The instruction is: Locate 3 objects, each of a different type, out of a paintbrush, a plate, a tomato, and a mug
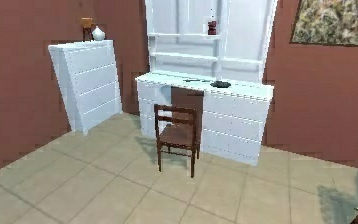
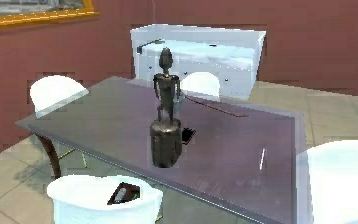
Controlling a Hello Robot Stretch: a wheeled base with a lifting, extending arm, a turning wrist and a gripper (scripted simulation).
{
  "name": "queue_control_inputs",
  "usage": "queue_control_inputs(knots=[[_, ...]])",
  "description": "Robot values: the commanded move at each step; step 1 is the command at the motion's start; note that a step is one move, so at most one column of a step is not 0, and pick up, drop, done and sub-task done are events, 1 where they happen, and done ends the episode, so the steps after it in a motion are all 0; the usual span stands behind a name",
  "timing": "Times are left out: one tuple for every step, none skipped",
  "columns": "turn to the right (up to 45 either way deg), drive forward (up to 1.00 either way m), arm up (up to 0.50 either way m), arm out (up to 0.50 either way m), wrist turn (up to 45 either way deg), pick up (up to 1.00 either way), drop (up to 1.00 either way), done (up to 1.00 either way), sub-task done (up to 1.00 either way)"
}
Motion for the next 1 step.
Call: queue_control_inputs(knots=[[9.0, 0.00, 0.00, 0.00, 0.0, 0.00, 0.00, 0.00, 0.00]])
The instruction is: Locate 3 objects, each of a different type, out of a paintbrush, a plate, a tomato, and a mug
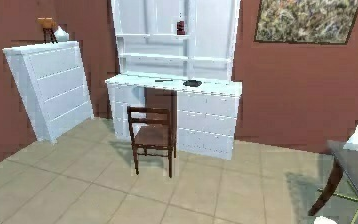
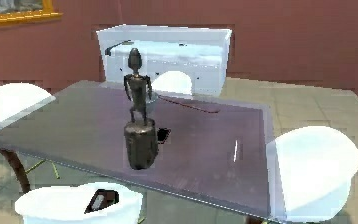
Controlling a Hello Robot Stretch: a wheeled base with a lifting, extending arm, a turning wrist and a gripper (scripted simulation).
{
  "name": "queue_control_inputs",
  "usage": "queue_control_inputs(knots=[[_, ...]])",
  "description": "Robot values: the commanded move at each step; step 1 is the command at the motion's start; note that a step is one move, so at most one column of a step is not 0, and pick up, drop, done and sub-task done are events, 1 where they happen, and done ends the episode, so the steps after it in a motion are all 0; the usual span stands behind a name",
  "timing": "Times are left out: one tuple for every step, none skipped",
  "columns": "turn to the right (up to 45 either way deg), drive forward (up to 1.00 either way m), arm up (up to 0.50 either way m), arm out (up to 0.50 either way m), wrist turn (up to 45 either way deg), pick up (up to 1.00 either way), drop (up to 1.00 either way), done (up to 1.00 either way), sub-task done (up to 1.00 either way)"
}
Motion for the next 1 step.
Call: queue_control_inputs(knots=[[0.0, 0.30, 0.00, 0.00, 0.0, 0.00, 0.00, 0.00, 0.00]])
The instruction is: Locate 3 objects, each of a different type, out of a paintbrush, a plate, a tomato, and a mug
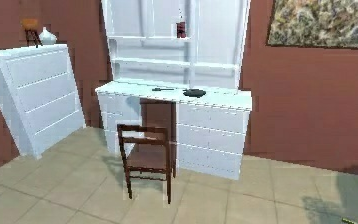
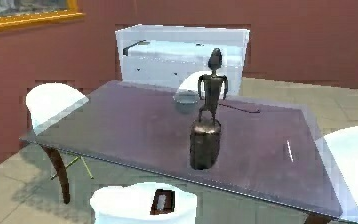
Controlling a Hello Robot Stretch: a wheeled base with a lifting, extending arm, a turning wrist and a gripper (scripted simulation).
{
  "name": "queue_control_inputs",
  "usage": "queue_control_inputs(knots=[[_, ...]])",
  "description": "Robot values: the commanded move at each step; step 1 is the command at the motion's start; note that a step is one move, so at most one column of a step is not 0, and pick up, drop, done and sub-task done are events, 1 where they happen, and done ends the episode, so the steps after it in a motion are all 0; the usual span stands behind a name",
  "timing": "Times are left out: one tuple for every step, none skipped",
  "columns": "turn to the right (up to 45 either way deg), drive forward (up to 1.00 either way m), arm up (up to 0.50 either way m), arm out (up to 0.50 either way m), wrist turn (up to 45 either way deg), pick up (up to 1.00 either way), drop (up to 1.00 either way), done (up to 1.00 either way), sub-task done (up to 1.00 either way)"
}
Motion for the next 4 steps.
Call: queue_control_inputs(knots=[[-21.0, 0.00, 0.00, 0.00, 0.0, 0.00, 0.00, 0.00, 0.00], [0.0, 0.45, 0.00, 0.00, 0.0, 0.00, 0.00, 0.00, 0.00], [45.0, 0.00, 0.00, 0.00, 0.0, 0.00, 0.00, 0.00, 0.00], [24.0, 0.00, 0.00, 0.00, 0.0, 0.00, 0.00, 0.00, 0.00]])
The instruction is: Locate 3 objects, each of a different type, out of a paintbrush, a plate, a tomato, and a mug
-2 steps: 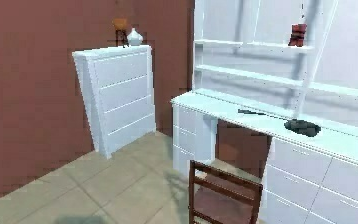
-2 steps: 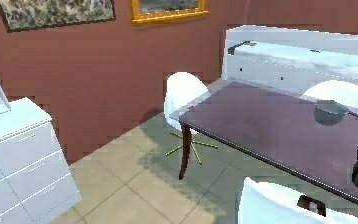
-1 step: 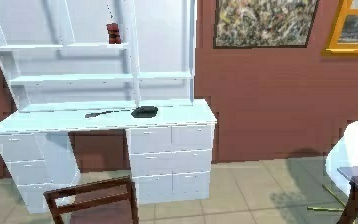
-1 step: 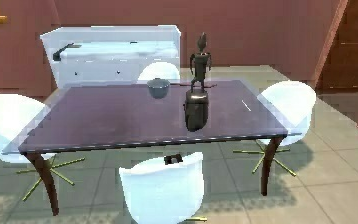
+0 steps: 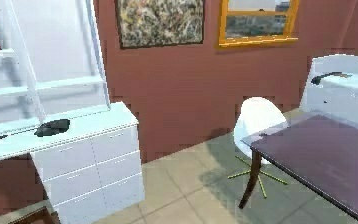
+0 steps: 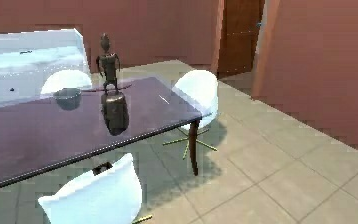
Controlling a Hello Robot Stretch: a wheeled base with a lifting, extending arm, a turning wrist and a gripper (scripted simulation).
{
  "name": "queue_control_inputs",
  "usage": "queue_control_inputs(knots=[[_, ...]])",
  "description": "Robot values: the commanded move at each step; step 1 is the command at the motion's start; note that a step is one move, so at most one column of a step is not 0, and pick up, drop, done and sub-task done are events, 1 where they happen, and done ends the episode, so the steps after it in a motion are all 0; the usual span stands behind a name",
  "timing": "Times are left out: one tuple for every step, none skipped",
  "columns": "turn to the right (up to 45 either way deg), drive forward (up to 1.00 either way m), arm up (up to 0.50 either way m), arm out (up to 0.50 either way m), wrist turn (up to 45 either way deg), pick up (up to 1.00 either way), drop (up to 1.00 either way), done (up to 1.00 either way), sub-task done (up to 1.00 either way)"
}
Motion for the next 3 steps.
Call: queue_control_inputs(knots=[[0.0, 0.85, 0.00, 0.00, 0.0, 0.00, 0.00, 0.00, 0.00], [-45.0, 0.00, 0.00, 0.00, 0.0, 0.00, 0.00, 0.00, 0.00], [-24.0, 0.00, 0.00, 0.00, 0.0, 0.00, 0.00, 0.00, 0.00]])
